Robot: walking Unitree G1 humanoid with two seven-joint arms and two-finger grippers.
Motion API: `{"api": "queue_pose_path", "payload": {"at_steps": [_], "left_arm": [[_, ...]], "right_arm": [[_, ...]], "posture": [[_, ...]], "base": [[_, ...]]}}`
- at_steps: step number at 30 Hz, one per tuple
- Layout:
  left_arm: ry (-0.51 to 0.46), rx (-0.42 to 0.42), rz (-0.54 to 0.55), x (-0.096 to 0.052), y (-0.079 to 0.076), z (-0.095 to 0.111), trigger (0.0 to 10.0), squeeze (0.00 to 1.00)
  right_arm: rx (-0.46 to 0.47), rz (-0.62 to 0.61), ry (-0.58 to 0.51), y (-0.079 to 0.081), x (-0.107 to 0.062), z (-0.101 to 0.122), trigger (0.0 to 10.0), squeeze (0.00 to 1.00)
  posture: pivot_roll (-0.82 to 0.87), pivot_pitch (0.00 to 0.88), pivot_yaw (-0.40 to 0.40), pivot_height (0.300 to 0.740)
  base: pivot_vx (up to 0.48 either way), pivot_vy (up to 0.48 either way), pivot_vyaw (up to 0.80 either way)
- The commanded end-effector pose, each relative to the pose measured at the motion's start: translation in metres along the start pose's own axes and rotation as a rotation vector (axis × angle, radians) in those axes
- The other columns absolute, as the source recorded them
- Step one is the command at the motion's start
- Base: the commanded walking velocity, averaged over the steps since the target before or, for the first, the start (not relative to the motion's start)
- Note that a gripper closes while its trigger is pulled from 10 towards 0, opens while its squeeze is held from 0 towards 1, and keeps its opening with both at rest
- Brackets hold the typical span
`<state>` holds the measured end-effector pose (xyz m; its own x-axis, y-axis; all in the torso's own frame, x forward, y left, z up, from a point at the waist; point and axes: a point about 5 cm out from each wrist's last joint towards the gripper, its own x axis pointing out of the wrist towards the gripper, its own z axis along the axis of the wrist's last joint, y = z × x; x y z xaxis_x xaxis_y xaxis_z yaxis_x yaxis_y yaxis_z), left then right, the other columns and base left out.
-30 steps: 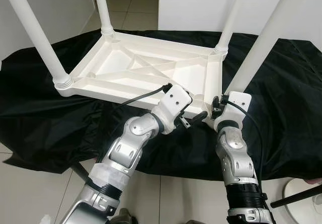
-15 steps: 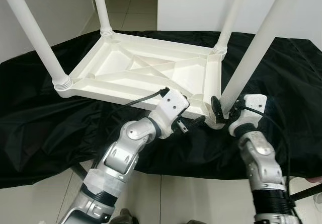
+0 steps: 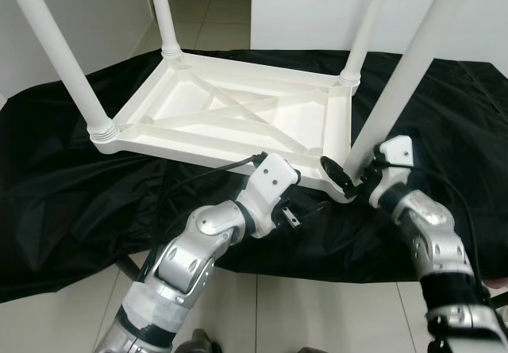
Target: Building children table
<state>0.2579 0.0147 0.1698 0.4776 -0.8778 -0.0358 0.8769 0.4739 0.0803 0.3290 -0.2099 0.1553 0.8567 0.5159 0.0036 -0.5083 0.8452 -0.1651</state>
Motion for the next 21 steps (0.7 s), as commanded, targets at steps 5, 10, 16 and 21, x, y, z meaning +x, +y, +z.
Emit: {"api": "queue_pose_path", "payload": {"at_steps": [5,10,16,21], "left_arm": [[0.028,-0.001,-0.118,0.004,-0.004,-0.008,10.0,0.0],[0.032,-0.005,-0.117,0.005,-0.006,-0.008,10.0,0.0],[0.031,-0.003,-0.115,0.01,-0.008,-0.008,10.0,0.0],[0.014,0.024,-0.079,0.013,0.001,-0.004,10.0,0.0]], "right_arm": [[0.01,0.052,0.055,0.003,0.003,-0.015,0.0,0.0],[0.019,0.066,0.064,0.003,0.002,-0.019,0.0,0.0],[0.039,0.048,0.075,0.004,0.002,-0.027,10.0,0.0],[0.097,-0.093,0.06,0.006,0.003,-0.03,10.0,0.0]], "posture": [[-0.05,0.0,0.041,0.74],[-0.05,0.0,0.04,0.74],[-0.04,0.0,0.047,0.74],[-0.04,0.0,0.048,0.74]], "base": [[0.0,0.0,0.0],[0.0,0.0,0.0],[0.0,0.0,0.0],[0.0,0.0,0.0]]}}
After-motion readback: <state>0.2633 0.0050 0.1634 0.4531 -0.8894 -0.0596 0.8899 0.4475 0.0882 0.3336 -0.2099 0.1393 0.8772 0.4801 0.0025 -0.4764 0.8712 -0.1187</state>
